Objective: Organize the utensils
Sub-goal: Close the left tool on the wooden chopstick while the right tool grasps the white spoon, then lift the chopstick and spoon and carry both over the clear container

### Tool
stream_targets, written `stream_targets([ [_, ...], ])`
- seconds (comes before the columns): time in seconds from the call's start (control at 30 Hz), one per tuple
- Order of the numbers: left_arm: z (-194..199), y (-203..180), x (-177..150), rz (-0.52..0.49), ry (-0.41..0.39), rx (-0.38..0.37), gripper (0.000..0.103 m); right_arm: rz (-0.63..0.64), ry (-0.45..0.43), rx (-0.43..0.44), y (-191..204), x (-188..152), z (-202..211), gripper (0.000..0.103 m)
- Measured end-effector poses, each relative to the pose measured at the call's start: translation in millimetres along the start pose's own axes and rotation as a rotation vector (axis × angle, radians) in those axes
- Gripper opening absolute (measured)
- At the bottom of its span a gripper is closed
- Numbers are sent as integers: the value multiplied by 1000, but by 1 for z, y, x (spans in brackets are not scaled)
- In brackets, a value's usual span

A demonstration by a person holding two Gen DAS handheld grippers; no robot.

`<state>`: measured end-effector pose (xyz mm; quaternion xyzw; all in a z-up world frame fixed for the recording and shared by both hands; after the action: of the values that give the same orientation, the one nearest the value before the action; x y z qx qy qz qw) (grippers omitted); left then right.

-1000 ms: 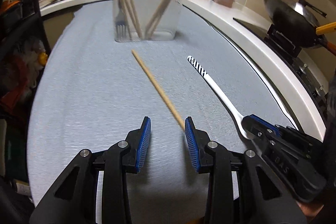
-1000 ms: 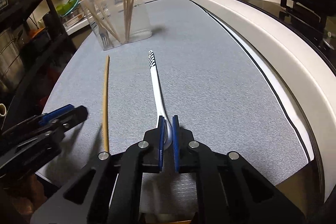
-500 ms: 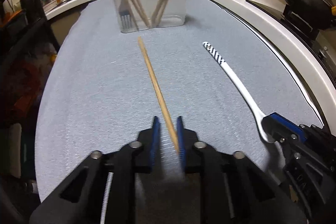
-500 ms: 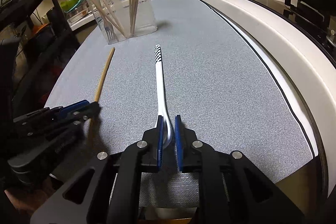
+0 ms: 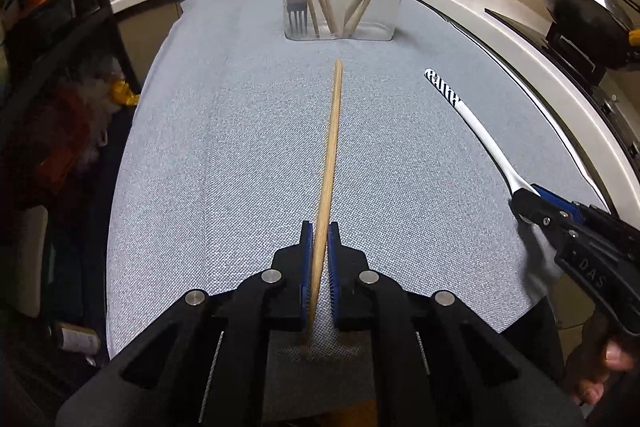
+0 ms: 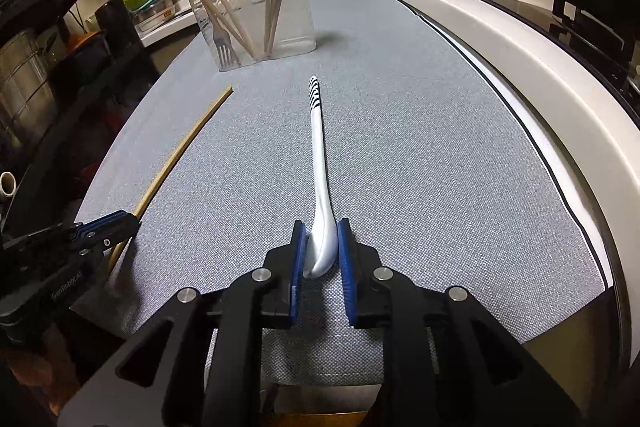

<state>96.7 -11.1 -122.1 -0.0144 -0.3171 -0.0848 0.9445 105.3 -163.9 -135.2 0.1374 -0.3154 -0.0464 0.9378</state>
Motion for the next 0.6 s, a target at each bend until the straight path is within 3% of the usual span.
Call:
stream_targets([
  [0.27, 0, -4, 2, -19, -18, 2, 7, 8, -22, -27, 0, 0, 3, 11],
  [0.6, 0, -1, 0, -24, -29, 16, 7, 9, -19, -22, 0, 0, 0, 13],
])
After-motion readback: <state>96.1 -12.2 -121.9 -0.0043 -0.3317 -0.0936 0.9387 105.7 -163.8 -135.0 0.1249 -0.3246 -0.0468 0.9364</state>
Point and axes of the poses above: each gripper's, at about its wrist camera, not at the fingertips, and z roughly against the way its jaws point, y to its left, x to its top, the point moved 10 cm from there along -z, roughly the way its jaws point, and after that the axes turned 8 degrees about -z, right-handed, at the moved point
